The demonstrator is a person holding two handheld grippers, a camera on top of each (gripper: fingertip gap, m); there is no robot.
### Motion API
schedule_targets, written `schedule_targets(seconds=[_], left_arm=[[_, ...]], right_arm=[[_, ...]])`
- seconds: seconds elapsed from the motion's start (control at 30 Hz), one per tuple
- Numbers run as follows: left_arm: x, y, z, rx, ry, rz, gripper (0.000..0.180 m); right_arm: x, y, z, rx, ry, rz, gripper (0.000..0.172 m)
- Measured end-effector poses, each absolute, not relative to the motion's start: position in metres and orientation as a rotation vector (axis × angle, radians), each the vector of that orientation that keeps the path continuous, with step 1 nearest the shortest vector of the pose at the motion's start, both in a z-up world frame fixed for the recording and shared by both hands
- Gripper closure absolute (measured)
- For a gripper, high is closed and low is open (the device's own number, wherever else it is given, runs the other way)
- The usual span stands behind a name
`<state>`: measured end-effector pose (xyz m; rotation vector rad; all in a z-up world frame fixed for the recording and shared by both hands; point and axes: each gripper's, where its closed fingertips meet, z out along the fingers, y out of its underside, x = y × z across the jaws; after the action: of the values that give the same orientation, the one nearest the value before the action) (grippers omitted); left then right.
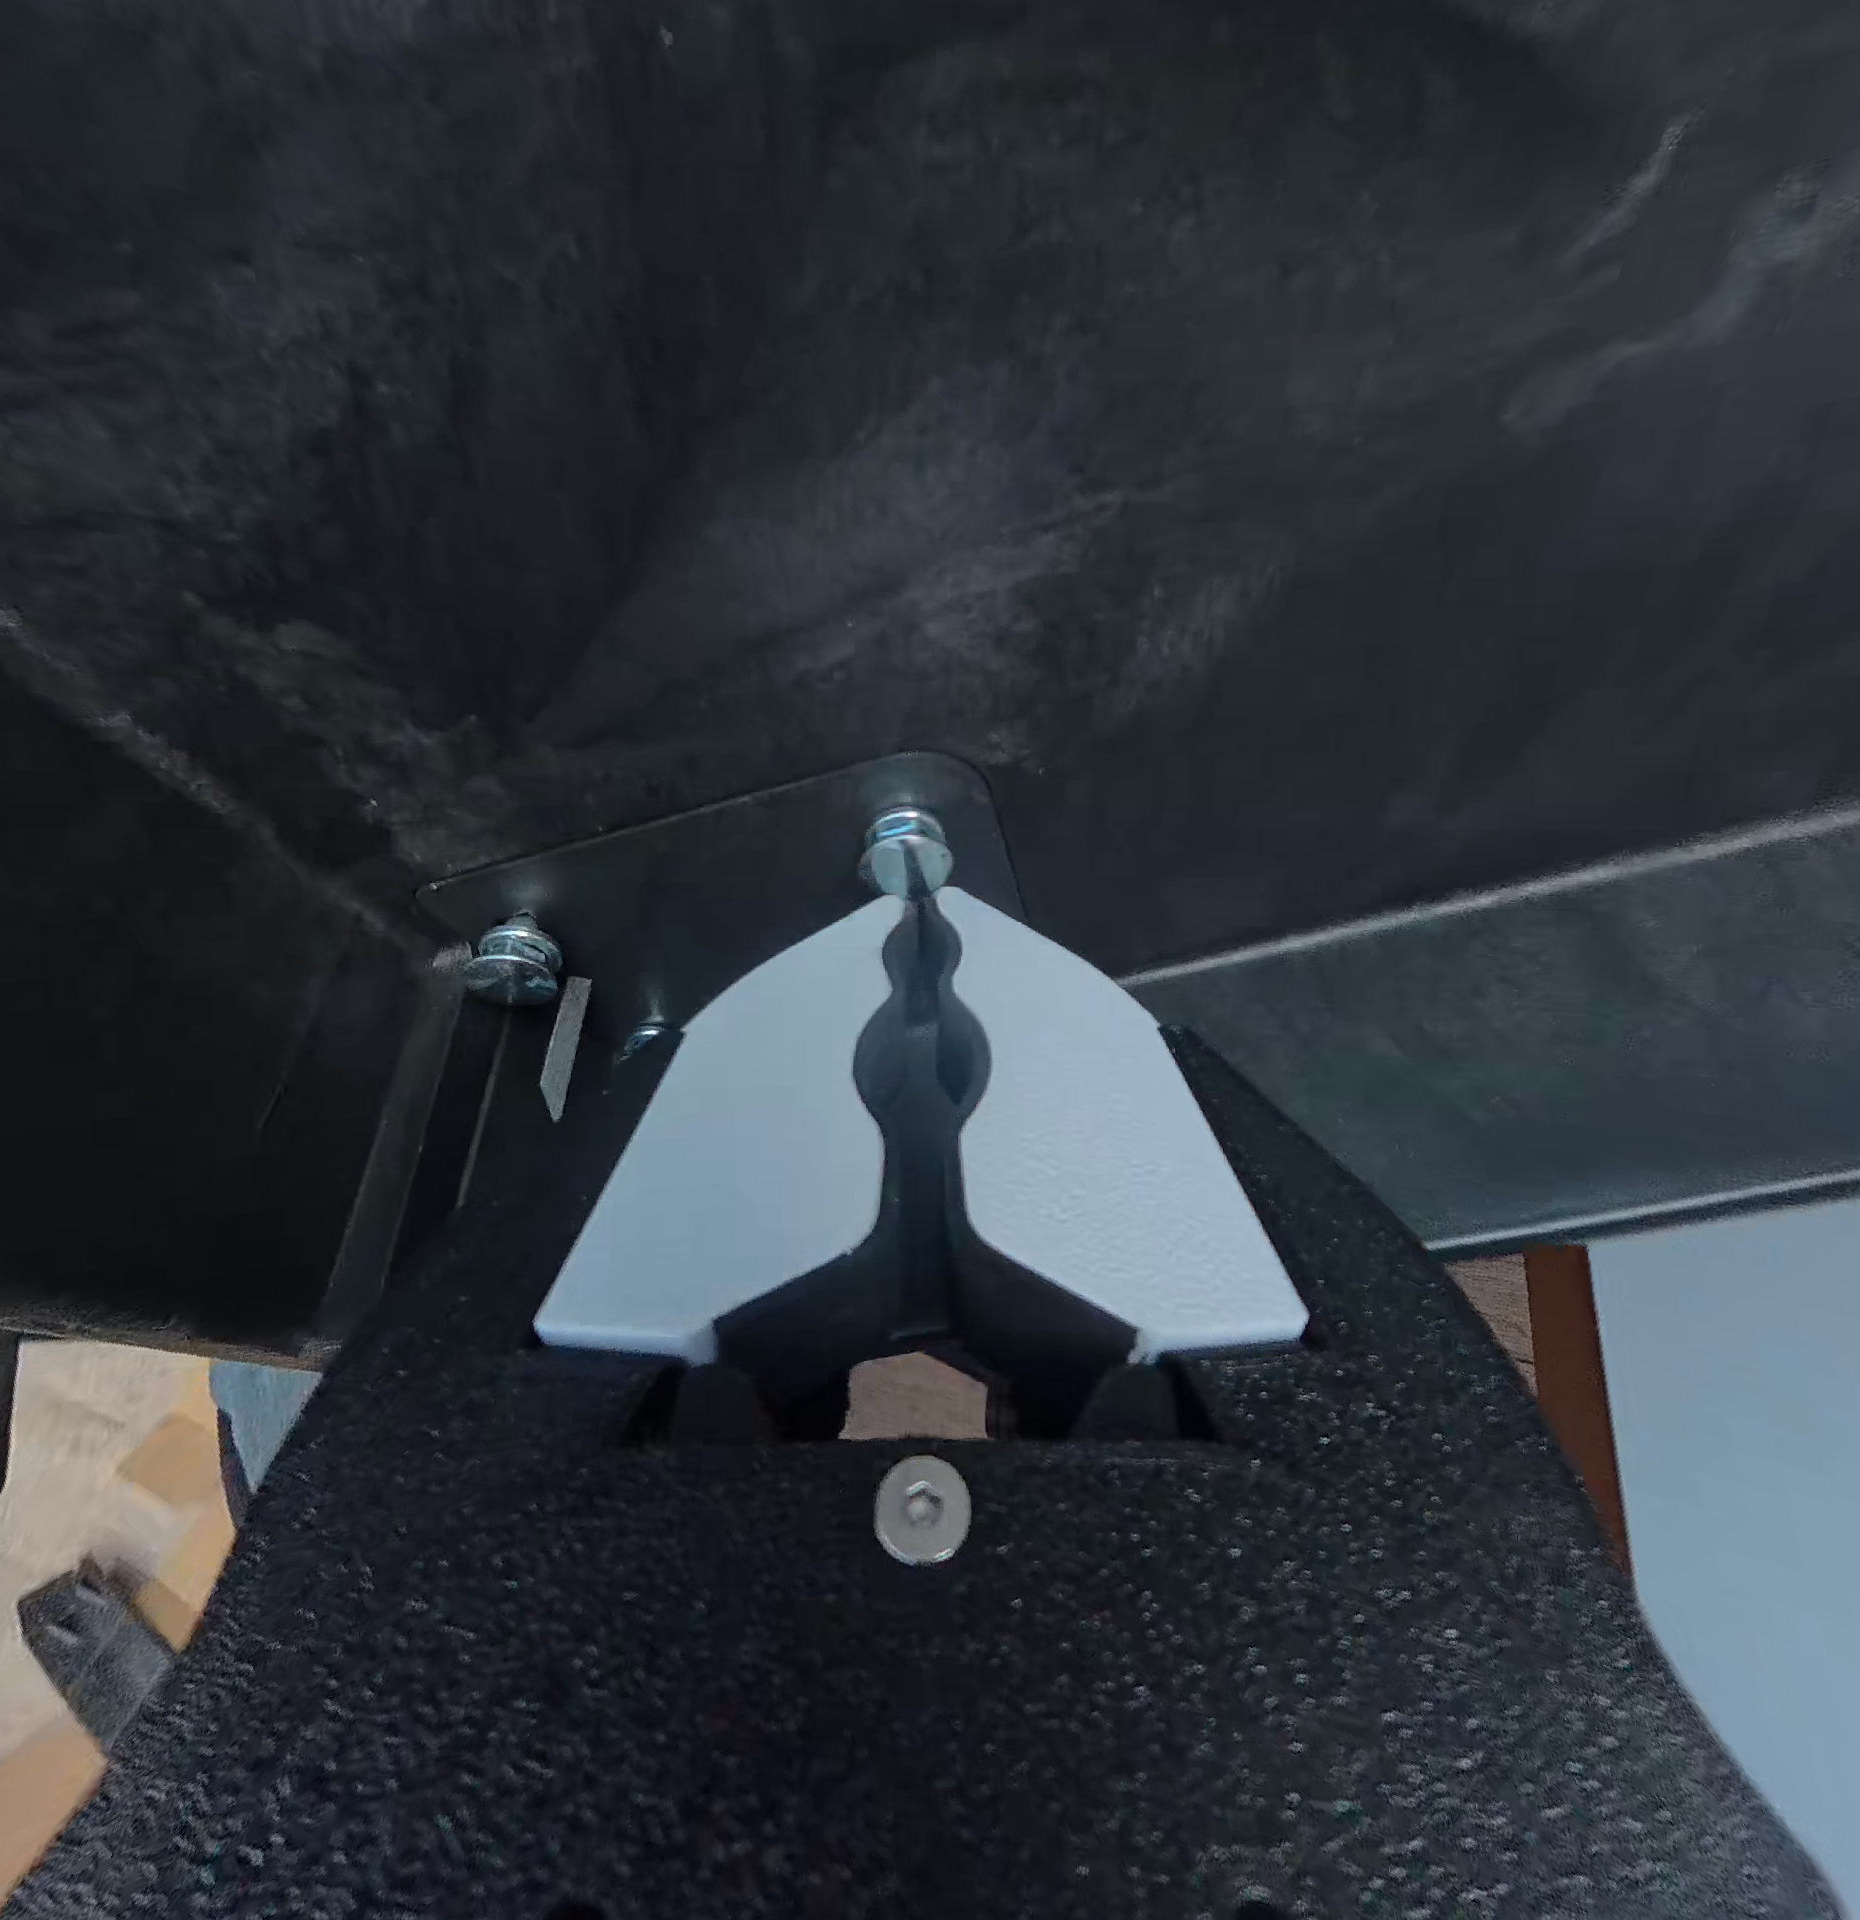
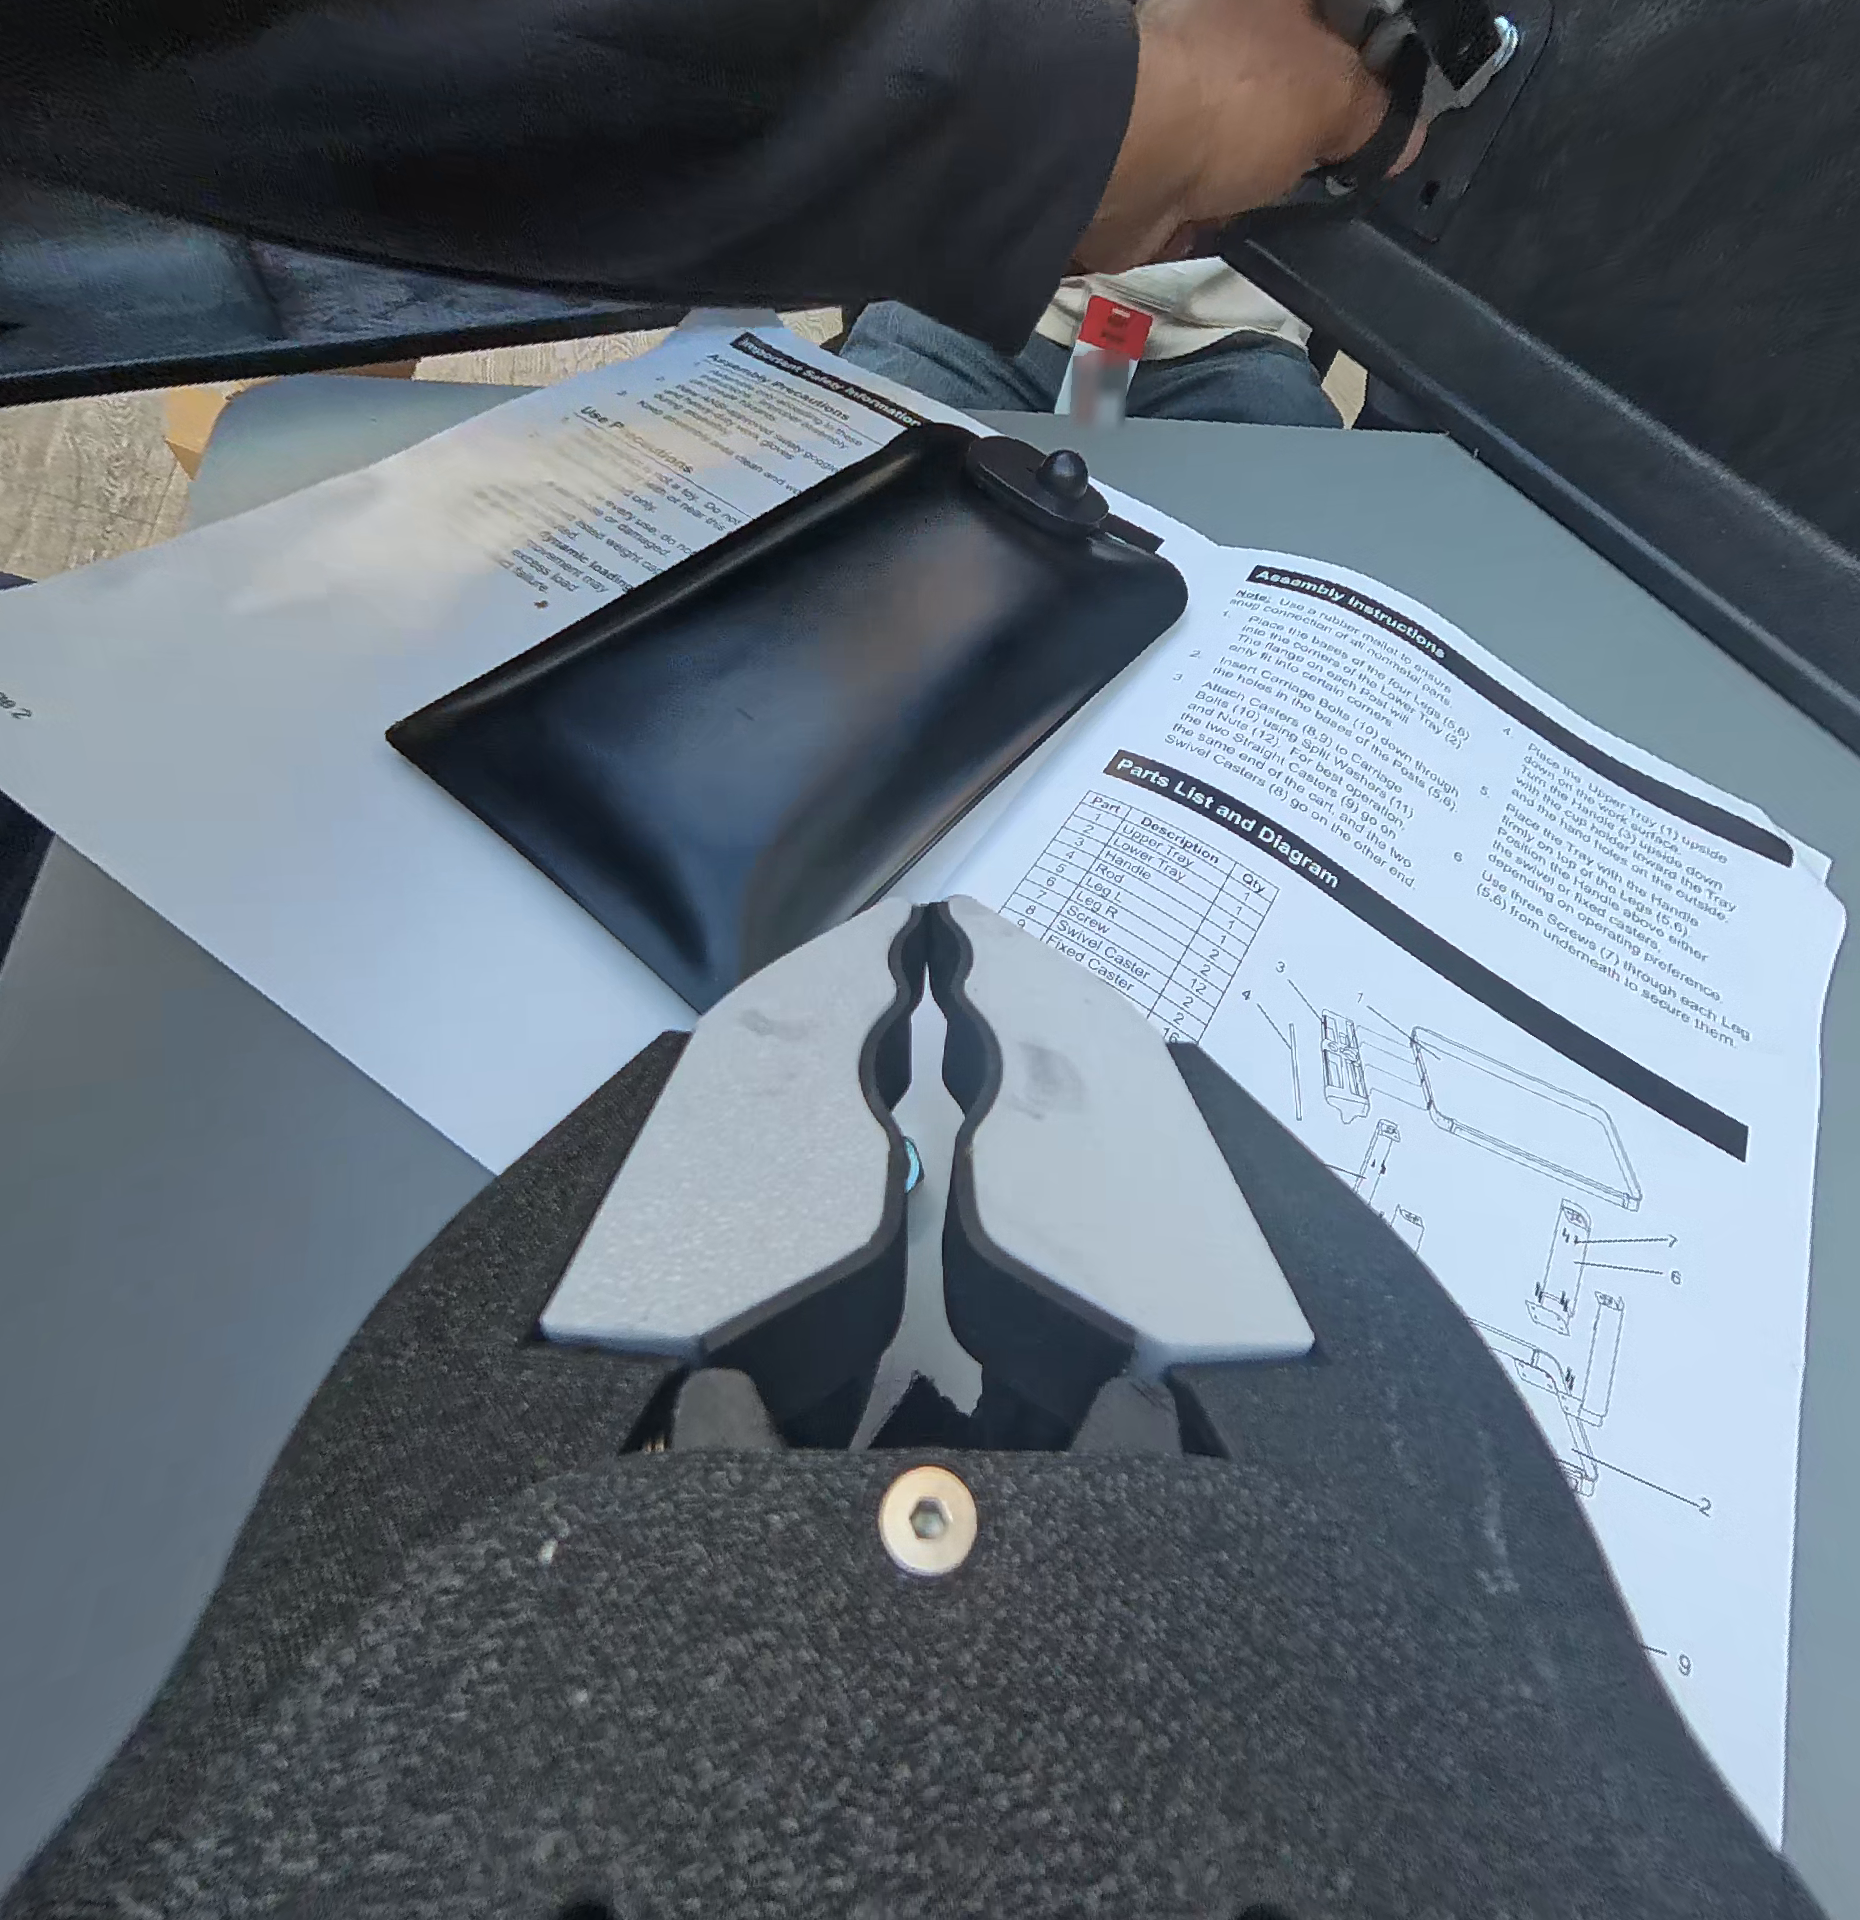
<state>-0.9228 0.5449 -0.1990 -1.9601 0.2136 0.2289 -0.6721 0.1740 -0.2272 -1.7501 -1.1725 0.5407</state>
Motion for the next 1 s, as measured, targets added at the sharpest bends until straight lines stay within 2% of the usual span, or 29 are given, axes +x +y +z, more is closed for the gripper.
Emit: schedule_targets(seconds=[0.2, 0.43, 0.57, 0.77, 1.0], left_arm=[[-0.918, 0.533, -0.206, -1.953, 0.248, 0.205, 0.180], [-0.919, 0.542, -0.193, -1.986, 0.267, 0.220, 0.180], [-0.898, 0.510, -0.178, -1.977, 0.311, 0.140, 0.180], [-0.829, 0.394, -0.156, -1.963, 0.498, -0.099, 0.180], [-0.812, 0.162, -0.116, -1.815, 0.566, -0.365, 0.180]], right_arm=[[-0.672, 0.174, -0.227, -1.751, -1.174, 0.547, 0.172], [-0.672, 0.173, -0.227, -1.749, -1.176, 0.545, 0.172], [-0.673, 0.173, -0.227, -1.746, -1.177, 0.548, 0.172], [-0.673, 0.172, -0.226, -1.738, -1.178, 0.545, 0.172], [-0.673, 0.171, -0.227, -1.725, -1.187, 0.523, 0.172]])
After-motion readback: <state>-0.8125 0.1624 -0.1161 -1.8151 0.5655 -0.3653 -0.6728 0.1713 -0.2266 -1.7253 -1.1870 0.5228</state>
